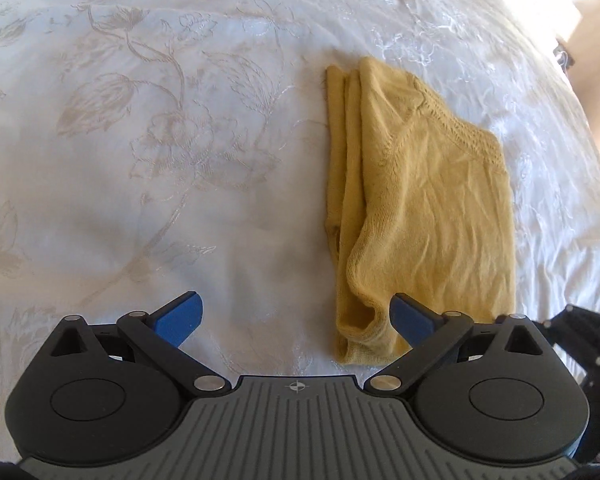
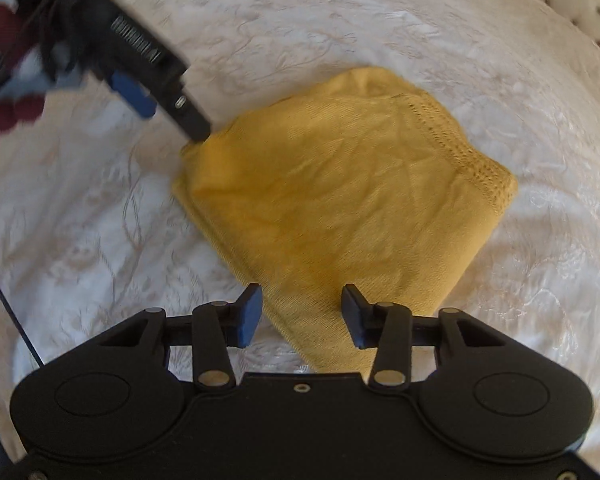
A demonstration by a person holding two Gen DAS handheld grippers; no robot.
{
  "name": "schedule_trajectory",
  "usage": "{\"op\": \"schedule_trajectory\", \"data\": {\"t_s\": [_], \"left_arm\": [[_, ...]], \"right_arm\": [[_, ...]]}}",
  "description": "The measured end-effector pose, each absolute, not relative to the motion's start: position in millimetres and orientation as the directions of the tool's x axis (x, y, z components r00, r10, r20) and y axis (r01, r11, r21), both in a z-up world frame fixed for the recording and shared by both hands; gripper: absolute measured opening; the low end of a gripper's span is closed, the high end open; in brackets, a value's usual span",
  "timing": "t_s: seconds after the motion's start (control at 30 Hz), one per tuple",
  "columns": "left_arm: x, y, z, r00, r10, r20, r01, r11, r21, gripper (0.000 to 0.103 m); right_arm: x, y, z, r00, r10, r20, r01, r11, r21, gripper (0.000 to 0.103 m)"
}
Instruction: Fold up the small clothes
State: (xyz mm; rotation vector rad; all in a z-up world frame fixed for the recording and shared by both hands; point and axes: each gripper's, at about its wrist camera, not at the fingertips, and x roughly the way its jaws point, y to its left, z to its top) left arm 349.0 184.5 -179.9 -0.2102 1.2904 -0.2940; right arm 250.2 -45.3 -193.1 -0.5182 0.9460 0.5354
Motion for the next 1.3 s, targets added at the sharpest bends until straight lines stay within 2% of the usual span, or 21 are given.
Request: {"op": "schedule_trajectory", "data": {"t_s": [0.2, 0.3, 0.33, 0.5, 0.7, 0.8, 0.97, 1.0, 1.03, 1.07, 1.2, 1.27, 1.3], "left_arm": [[350, 175, -172, 0.263, -0.319, -0.910, 0.120, 0.947, -0.297, 0.101], [349, 169, -170, 0.266, -0.317, -0.910, 0.127, 0.948, -0.293, 0.101], [349, 164, -170, 0.268, -0.318, -0.909, 0.129, 0.947, -0.294, 0.101], [349, 148, -164, 0.290, -0.331, -0.898, 0.146, 0.942, -0.301, 0.101], [354, 121, -188, 0.265, -0.296, -0.918, 0.157, 0.952, -0.261, 0.102], [350, 116, -213, 0.161, -0.190, -0.968, 0.183, 0.970, -0.160, 0.102], [333, 122, -215, 0.097, -0.152, -0.984, 0.278, 0.953, -0.120, 0.100], [332, 122, -209, 0.086, -0.141, -0.986, 0.303, 0.947, -0.109, 0.100], [332, 123, -200, 0.104, -0.158, -0.982, 0.309, 0.944, -0.120, 0.100], [335, 125, -188, 0.136, -0.191, -0.972, 0.299, 0.943, -0.144, 0.100], [368, 127, -152, 0.299, -0.236, -0.925, 0.219, 0.960, -0.174, 0.101], [392, 119, -148, 0.361, -0.226, -0.905, 0.189, 0.968, -0.167, 0.101], [405, 113, -150, 0.374, -0.210, -0.903, 0.180, 0.972, -0.152, 0.101]], "right_arm": [[243, -38, -204, 0.544, 0.114, -0.831, -0.655, 0.678, -0.335, 0.035], [240, -37, -205, 0.560, 0.102, -0.822, -0.674, 0.633, -0.381, 0.012], [238, -38, -203, 0.569, 0.105, -0.816, -0.673, 0.630, -0.387, 0.008], [224, -57, -175, 0.606, 0.124, -0.786, -0.635, 0.671, -0.383, 0.008], [223, -53, -195, 0.530, 0.126, -0.839, -0.688, 0.643, -0.338, 0.009], [229, -57, -197, 0.495, 0.136, -0.858, -0.685, 0.668, -0.290, 0.016], [230, -89, -176, 0.458, 0.218, -0.862, -0.632, 0.761, -0.144, 0.020], [232, -98, -170, 0.460, 0.235, -0.856, -0.606, 0.788, -0.109, 0.025], [236, -107, -165, 0.467, 0.248, -0.849, -0.576, 0.814, -0.079, 0.042], [240, -114, -160, 0.477, 0.256, -0.841, -0.549, 0.834, -0.057, 0.053], [266, -136, -152, 0.503, 0.267, -0.822, -0.432, 0.902, 0.029, 0.057], [281, -144, -152, 0.512, 0.283, -0.811, -0.376, 0.923, 0.085, 0.069], [287, -148, -152, 0.518, 0.290, -0.804, -0.349, 0.931, 0.111, 0.070]]}}
